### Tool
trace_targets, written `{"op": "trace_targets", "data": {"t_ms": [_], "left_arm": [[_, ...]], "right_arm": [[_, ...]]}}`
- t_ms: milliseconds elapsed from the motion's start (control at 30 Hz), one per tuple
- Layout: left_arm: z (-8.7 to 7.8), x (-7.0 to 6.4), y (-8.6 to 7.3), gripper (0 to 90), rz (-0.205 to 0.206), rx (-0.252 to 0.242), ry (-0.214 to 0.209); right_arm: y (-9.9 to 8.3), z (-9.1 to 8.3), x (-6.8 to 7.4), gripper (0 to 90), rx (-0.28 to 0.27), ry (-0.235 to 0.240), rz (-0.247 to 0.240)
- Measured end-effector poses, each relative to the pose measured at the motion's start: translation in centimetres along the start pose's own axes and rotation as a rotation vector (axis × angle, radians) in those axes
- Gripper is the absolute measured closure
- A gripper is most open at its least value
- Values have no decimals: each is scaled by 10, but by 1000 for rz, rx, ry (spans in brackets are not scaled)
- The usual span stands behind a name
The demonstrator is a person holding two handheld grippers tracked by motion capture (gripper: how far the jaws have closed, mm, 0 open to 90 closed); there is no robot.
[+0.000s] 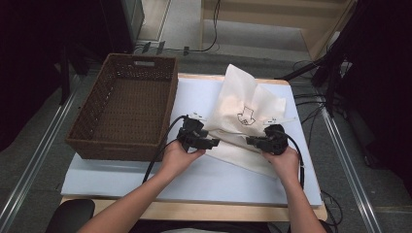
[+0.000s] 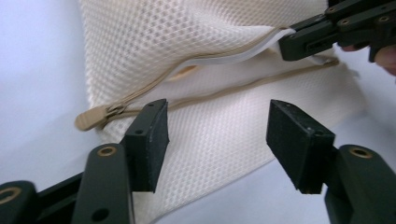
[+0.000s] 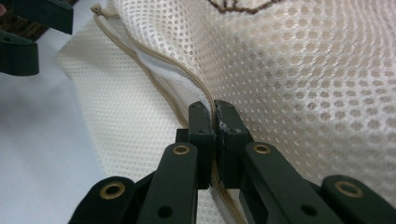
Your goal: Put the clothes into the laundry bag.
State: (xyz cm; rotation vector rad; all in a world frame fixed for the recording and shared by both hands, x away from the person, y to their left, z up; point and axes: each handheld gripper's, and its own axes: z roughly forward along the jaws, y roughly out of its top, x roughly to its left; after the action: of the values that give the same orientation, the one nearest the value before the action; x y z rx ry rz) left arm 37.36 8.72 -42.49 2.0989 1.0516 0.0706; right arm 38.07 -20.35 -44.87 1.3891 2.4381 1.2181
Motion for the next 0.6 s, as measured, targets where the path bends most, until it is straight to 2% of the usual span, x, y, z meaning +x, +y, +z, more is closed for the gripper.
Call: {"op": "trace_targets", "data": {"t_ms": [167, 200, 267, 367, 433, 500, 600], "left_arm": [[-2, 6, -6, 359, -14, -30, 11], [-2, 7, -7, 348, -16, -29, 28], [0, 9, -8, 337, -26, -19, 31], [1, 10, -11, 332, -14, -6, 71], [2, 12, -13, 331, -23, -10, 77], [1, 14, -16, 351, -29, -38, 83], [1, 17, -16, 358, -31, -49, 106]], "right_arm": [[-2, 9, -7, 876, 28, -9, 7], [-2, 10, -9, 876, 30, -12, 8], [-3, 13, -13, 877, 39, -17, 15], [-4, 15, -17, 878, 56, -19, 35], [-5, 16, -20, 879, 67, -24, 41], [-5, 18, -23, 879, 70, -35, 43], [-5, 19, -27, 881, 73, -37, 60]]}}
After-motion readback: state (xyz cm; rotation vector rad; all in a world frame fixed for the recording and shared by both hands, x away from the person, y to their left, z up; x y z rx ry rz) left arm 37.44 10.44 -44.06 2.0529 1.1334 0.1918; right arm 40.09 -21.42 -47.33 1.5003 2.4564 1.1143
